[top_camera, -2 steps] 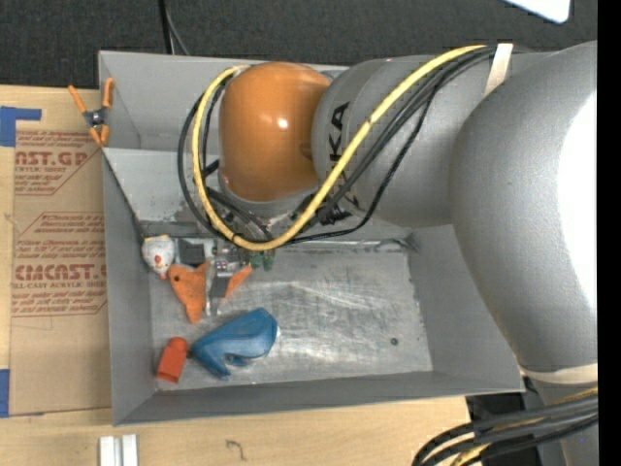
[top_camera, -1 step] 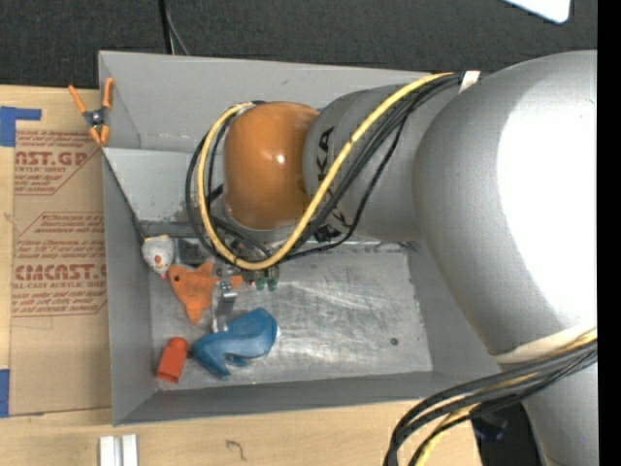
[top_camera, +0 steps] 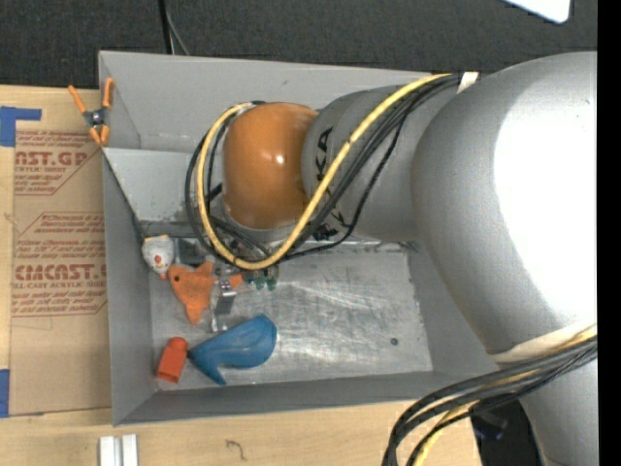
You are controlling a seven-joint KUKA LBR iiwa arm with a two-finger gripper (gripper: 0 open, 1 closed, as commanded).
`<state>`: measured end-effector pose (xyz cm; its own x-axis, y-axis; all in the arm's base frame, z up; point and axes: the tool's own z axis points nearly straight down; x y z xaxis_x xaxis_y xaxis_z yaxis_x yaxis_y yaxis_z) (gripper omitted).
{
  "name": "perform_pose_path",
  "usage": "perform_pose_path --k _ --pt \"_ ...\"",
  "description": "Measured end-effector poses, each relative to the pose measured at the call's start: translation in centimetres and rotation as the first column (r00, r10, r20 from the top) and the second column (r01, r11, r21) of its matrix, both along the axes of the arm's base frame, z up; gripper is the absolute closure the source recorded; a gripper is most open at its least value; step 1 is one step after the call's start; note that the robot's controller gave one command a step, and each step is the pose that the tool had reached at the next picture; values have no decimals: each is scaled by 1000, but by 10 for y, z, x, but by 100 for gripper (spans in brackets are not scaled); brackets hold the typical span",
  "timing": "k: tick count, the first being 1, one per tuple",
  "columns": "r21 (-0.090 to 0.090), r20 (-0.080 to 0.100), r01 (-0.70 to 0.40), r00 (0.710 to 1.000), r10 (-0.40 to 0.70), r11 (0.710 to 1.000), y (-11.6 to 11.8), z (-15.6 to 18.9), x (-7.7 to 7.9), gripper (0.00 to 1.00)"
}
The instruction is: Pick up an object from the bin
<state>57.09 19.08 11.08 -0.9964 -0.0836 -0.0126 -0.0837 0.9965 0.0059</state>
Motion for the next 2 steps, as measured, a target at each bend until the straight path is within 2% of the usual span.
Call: perform_pose_path --k 1,2 --pt "14 4 102 995 -102 995 -3 -16 4 0" --pt "5 0 128 992 -128 992 -1 -30 16 0"
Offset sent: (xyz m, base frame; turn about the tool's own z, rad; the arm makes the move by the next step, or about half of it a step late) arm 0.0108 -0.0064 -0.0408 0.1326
